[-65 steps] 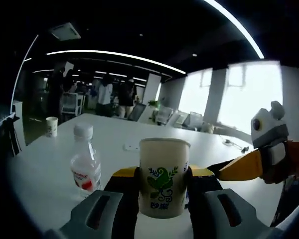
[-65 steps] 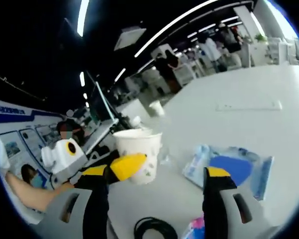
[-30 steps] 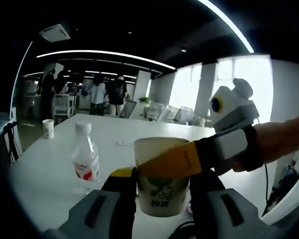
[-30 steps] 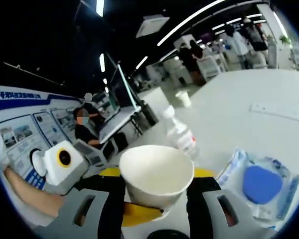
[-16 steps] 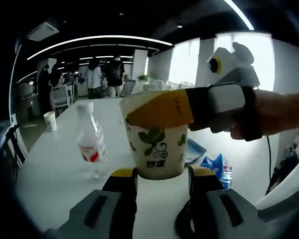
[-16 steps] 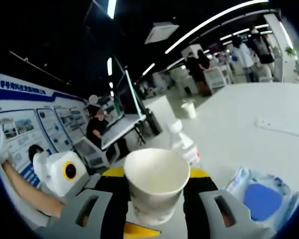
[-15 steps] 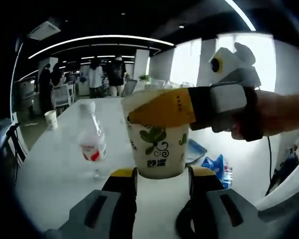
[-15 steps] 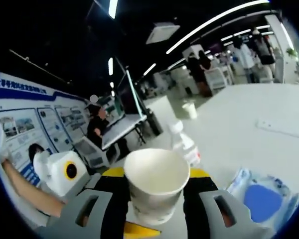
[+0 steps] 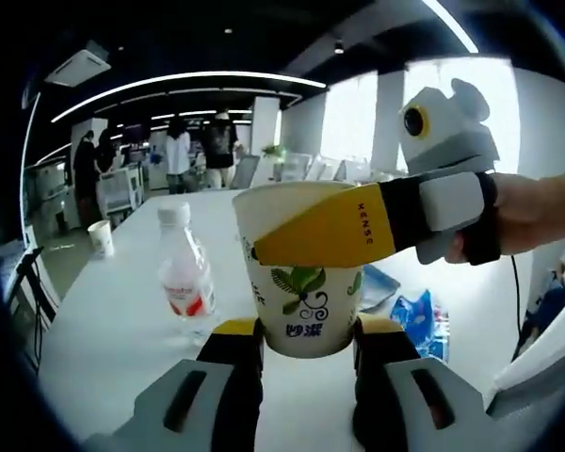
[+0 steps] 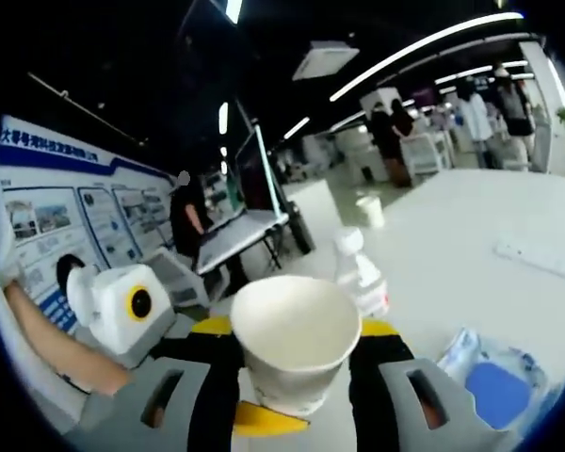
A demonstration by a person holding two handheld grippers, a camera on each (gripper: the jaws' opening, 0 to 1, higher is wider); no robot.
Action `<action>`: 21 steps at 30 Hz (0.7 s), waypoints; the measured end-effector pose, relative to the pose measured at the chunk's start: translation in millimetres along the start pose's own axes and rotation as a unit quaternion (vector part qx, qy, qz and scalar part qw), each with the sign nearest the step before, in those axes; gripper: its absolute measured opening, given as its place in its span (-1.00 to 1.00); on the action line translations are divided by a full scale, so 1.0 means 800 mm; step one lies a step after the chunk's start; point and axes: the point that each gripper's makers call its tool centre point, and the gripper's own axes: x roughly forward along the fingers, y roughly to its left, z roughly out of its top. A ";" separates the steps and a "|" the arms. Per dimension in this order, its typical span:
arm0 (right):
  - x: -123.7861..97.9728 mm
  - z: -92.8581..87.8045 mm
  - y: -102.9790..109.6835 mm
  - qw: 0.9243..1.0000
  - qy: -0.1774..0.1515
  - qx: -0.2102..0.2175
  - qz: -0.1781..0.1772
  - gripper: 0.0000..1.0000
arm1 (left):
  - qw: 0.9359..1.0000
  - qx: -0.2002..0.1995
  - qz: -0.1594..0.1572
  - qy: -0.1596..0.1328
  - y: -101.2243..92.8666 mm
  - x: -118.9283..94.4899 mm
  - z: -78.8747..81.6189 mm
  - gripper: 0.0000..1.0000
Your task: Arrange the tabletop items into an orderly group along one side of the table until the central work area is clear of visible clutter.
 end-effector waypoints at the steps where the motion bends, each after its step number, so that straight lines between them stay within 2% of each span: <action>1: 0.000 -0.001 0.000 1.000 0.002 0.001 0.000 -0.12 | 1.000 -0.002 -0.001 -0.002 0.000 0.000 0.000 -0.35; 6: -0.004 -0.005 0.001 1.000 0.016 -0.008 0.002 -0.07 | 1.000 -0.012 -0.001 -0.018 0.003 -0.005 -0.002 -0.35; 12: -0.011 -0.002 -0.002 1.000 0.021 -0.011 0.001 0.00 | 1.000 -0.010 0.010 -0.019 0.015 -0.010 -0.006 -0.35; 21: -0.019 0.007 -0.001 1.000 0.022 -0.022 0.002 -0.05 | 1.000 -0.006 0.021 -0.021 0.028 -0.014 -0.013 -0.34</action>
